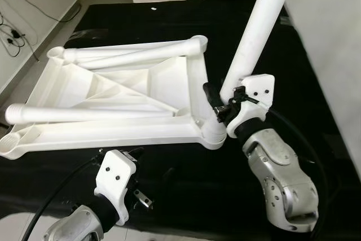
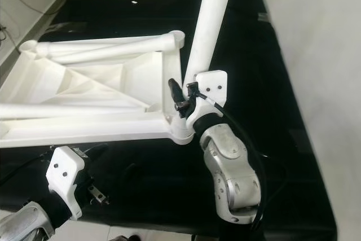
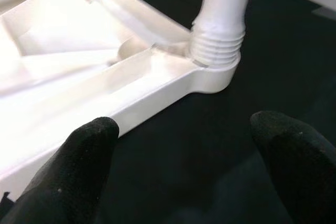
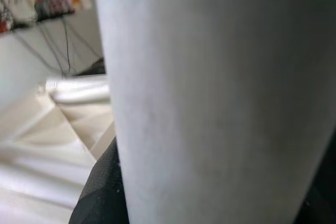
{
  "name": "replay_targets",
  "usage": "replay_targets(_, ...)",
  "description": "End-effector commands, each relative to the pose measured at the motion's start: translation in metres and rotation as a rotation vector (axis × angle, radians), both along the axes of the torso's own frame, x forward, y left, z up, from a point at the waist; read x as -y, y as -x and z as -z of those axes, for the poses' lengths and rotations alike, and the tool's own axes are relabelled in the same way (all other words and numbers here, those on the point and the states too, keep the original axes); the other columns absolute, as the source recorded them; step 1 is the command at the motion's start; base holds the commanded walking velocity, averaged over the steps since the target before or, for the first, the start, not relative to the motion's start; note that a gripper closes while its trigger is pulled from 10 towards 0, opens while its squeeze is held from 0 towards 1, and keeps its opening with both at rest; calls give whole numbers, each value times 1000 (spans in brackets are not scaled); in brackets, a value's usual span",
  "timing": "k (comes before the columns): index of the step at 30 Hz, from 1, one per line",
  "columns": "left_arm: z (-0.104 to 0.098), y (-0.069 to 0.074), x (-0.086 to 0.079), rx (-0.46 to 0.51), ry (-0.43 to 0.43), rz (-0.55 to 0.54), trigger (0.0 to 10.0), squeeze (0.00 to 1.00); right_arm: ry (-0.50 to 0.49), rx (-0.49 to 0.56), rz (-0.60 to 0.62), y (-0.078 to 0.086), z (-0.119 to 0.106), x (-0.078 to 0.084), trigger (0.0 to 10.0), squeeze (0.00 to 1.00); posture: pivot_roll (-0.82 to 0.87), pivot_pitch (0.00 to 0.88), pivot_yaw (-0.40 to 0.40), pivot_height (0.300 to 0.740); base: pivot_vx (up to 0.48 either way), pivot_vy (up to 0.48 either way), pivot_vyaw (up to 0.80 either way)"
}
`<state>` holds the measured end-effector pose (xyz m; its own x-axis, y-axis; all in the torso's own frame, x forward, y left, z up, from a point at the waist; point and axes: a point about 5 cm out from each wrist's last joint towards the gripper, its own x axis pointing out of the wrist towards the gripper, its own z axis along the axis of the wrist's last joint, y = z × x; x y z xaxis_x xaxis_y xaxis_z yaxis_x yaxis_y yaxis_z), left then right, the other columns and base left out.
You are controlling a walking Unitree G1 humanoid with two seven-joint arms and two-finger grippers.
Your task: Building children table
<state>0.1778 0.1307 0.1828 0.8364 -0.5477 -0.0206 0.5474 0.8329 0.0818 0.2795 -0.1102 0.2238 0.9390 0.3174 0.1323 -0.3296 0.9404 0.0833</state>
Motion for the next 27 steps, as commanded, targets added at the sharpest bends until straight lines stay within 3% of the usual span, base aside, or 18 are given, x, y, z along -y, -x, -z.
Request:
replay_targets(1, 3, -4, -4, -14, -13, -10, 10000, 0, -38, -110, 12, -10, 19, 6, 10000, 0, 50, 200, 86, 740, 0, 0, 0)
replay_targets(2, 3, -4, -4, -14, -13, -10, 10000, 0, -38, -110, 12, -10, 19, 6, 10000, 0, 50, 200, 86, 740, 0, 0, 0)
replay_targets(4, -2, -9, -3, 12, -9, -5, 10000, 0, -98, 33, -67, -15, -14, 7, 10000, 0, 44, 178, 89, 740, 0, 0, 0)
replay_targets(5, -2, -9, -3, 12, -9, -5, 10000, 0, -98, 33, -67, -15, -14, 7, 10000, 0, 44, 178, 89, 740, 0, 0, 0)
replay_targets(6, -4, -12, -2, 22, -8, 4, 10000, 0, -111, 127, -125, -15, -34, 9, 10000, 0, 40, 166, 90, 740, 0, 0, 0)
replay_targets(9, -5, -15, -1, 29, -7, 11, 10000, 0, -67, 219, -216, -10, -49, 7, 10000, 0, 38, 159, 91, 740, 0, 0, 0)
replay_targets(13, -8, -19, 2, 47, 2, 20, 10000, 0, 24, 288, -354, -2, -55, -3, 10000, 0, 35, 140, 90, 740, 0, 0, 0)
replay_targets(19, -23, -30, 3, 101, 44, 24, 10000, 0, 63, 288, -354, -7, -55, -4, 10000, 0, 32, 123, 87, 740, 0, 0, 0)
replay_targets(22, -60, -46, 2, 228, 131, 33, 10000, 0, 207, 255, -280, -22, -47, -4, 10000, 0, 35, 101, 77, 740, 0, 0, 0)
replay_targets(23, -81, -52, 2, 298, 178, 54, 10000, 455, 237, 232, -247, -29, -42, -3, 10000, 0, 38, 91, 72, 740, 0, 0, 0)
replay_targets(25, -103, -57, 2, 366, 224, 83, 10000, 455, 256, 210, -223, -35, -37, -1, 10000, 0, 40, 87, 71, 740, 0, 0, 0)
replay_targets(26, -114, -58, 4, 403, 228, 115, 10000, 1000, 265, 202, -212, -38, -36, -1, 10000, 0, 41, 80, 69, 740, 0, 0, 0)
replay_targets(27, -120, -58, 6, 424, 225, 135, 10000, 1000, 271, 197, -206, -39, -35, -1, 10000, 0, 40, 78, 70, 740, 0, 0, 0)
